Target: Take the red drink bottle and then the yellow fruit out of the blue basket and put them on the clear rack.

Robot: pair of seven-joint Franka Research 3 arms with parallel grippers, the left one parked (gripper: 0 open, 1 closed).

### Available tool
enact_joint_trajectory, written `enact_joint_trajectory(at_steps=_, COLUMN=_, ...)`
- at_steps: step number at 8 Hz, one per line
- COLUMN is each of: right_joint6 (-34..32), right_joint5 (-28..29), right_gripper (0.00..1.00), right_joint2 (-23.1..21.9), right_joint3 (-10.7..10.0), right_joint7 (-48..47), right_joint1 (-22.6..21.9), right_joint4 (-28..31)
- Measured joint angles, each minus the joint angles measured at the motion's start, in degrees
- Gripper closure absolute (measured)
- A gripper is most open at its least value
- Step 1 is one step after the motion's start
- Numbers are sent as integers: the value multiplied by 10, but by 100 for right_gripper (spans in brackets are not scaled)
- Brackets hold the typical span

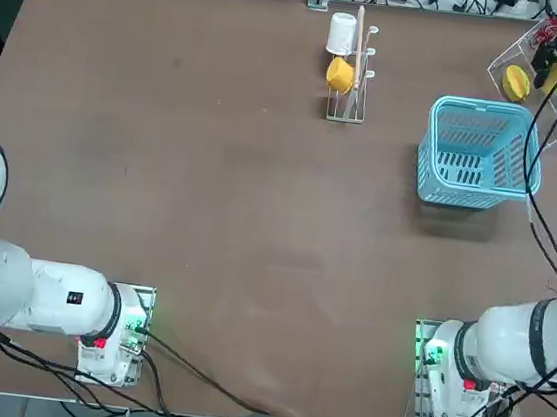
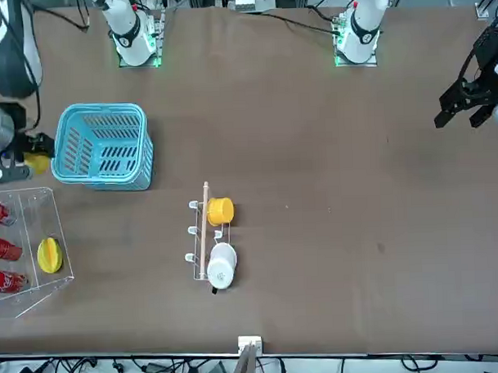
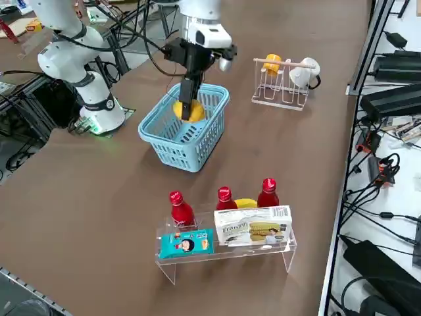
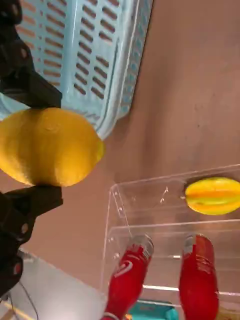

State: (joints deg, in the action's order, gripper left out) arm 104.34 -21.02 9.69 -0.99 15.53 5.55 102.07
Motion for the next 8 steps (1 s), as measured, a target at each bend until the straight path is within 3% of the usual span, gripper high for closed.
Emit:
enact_joint_trajectory(at_steps=3, right_joint6=60, right_joint5=-47, right_gripper=14, right_joint2=65, right_joint3=0, right_joint7=65, right_joint1=14, right_joint4=-18)
enact_joint_trajectory(at_steps=8, right_joint6=101, right_joint5=-75, right_gripper=14, right_joint2=113, right_joint3=0, right_joint7=146, right_joint1=41, right_joint4=-19)
